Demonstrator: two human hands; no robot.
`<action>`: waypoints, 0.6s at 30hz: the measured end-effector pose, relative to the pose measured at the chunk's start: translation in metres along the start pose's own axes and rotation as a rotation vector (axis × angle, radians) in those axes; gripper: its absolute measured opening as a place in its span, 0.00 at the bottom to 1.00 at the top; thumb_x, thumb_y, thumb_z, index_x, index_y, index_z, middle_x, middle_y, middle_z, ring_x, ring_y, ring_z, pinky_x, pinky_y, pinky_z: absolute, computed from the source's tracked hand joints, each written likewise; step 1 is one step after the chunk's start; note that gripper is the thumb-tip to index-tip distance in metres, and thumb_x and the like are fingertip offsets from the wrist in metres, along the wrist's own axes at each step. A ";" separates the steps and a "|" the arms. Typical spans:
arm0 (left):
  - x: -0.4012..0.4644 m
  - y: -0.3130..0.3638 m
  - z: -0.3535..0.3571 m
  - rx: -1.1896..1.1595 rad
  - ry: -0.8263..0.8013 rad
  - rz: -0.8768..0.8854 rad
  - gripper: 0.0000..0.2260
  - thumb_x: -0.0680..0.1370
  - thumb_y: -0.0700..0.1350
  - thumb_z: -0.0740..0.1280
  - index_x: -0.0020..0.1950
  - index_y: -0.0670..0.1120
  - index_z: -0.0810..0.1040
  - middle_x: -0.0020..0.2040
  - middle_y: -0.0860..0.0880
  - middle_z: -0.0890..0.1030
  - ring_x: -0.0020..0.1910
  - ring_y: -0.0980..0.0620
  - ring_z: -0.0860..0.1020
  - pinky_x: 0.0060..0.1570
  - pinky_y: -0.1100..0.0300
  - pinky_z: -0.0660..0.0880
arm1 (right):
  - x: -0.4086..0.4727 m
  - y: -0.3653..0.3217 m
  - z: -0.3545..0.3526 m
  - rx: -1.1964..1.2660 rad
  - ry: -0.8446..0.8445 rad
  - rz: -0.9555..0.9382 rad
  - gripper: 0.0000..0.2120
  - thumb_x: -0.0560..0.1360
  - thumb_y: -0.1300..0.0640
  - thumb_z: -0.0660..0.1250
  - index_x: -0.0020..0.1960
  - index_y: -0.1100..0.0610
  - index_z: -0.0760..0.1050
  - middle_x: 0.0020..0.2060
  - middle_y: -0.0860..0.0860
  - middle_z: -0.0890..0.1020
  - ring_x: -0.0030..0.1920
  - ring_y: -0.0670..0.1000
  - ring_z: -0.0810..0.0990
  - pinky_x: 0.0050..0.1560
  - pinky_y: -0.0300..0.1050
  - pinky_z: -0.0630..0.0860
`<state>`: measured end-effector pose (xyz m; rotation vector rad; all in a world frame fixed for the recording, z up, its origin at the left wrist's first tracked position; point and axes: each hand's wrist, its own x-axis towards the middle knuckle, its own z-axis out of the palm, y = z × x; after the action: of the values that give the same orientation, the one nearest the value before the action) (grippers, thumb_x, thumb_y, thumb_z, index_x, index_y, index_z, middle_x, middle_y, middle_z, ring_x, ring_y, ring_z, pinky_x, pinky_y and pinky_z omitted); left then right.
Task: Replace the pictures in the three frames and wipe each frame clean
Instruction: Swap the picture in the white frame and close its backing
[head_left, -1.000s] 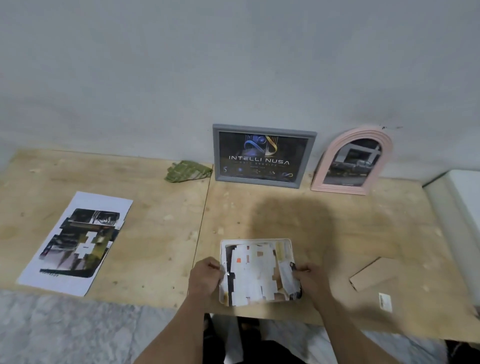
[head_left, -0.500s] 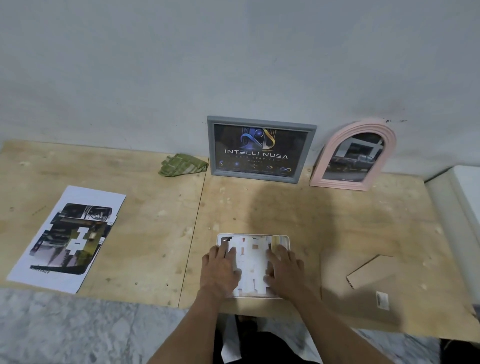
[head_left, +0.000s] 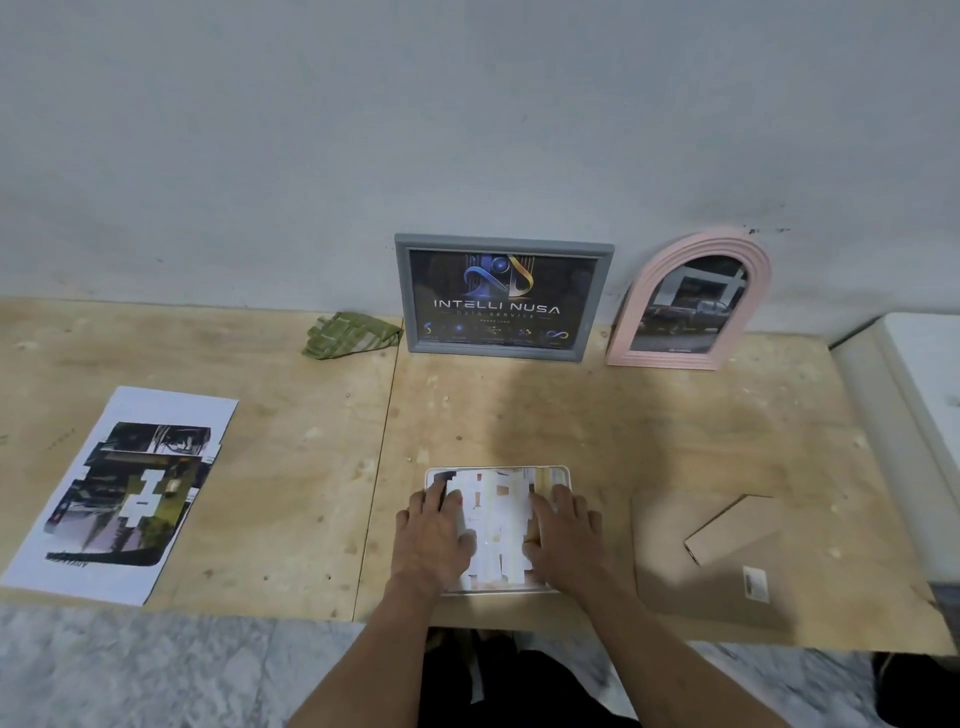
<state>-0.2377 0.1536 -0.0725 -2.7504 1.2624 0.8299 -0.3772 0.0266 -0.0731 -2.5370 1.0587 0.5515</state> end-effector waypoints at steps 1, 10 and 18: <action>0.000 0.000 -0.001 0.003 0.017 0.012 0.24 0.79 0.56 0.60 0.74 0.50 0.64 0.78 0.51 0.57 0.71 0.46 0.63 0.67 0.52 0.65 | -0.002 0.000 -0.001 0.011 0.013 0.012 0.26 0.76 0.48 0.58 0.73 0.49 0.59 0.70 0.53 0.61 0.67 0.57 0.63 0.65 0.53 0.62; 0.005 0.038 -0.013 -0.013 0.038 0.203 0.23 0.81 0.54 0.59 0.76 0.50 0.65 0.73 0.50 0.66 0.72 0.48 0.63 0.70 0.55 0.60 | -0.038 0.026 -0.017 0.230 0.042 0.244 0.27 0.75 0.49 0.63 0.71 0.51 0.59 0.70 0.55 0.60 0.67 0.59 0.63 0.64 0.53 0.64; 0.014 0.134 -0.006 -0.168 -0.070 0.248 0.19 0.80 0.47 0.60 0.71 0.45 0.70 0.68 0.46 0.71 0.68 0.45 0.70 0.63 0.53 0.70 | -0.061 0.112 -0.033 0.375 0.097 0.438 0.27 0.77 0.48 0.63 0.73 0.52 0.59 0.69 0.55 0.64 0.67 0.60 0.64 0.62 0.53 0.68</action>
<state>-0.3220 0.0522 -0.0460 -2.6933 1.6128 1.0876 -0.4914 -0.0264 -0.0335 -2.0302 1.6012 0.2979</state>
